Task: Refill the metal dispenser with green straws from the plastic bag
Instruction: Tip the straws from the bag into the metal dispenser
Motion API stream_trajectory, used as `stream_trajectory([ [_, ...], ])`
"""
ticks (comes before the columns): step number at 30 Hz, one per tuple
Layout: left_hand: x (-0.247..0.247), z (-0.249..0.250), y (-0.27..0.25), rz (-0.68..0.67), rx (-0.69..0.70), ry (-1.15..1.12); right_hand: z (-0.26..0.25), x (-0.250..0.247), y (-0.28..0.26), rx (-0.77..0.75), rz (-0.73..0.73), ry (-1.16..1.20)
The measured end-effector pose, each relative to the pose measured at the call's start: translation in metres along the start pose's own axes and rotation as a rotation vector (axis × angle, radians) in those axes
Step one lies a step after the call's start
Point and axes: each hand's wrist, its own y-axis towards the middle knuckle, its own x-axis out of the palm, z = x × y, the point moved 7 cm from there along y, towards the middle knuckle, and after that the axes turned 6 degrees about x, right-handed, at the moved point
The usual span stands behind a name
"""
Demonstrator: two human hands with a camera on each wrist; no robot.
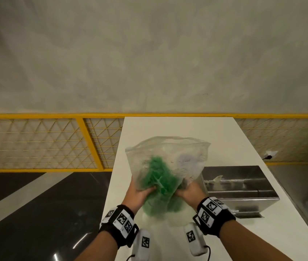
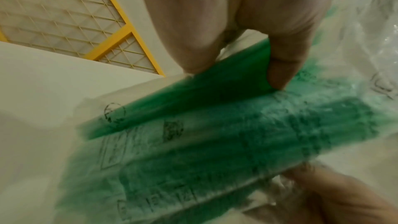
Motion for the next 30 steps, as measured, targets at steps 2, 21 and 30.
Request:
stream_trajectory([
  [2,0.001,-0.009,0.0,-0.049,-0.054,0.101,-0.005,0.004,-0.003,-0.005,0.003,0.019],
  [21,0.003,-0.037,-0.025,-0.157,-0.095,0.442,0.056,0.007,-0.028,0.148,-0.196,-0.329],
  [30,0.005,-0.035,-0.023,-0.262,-0.215,0.297,0.034,0.018,-0.014,0.073,0.039,-0.091],
])
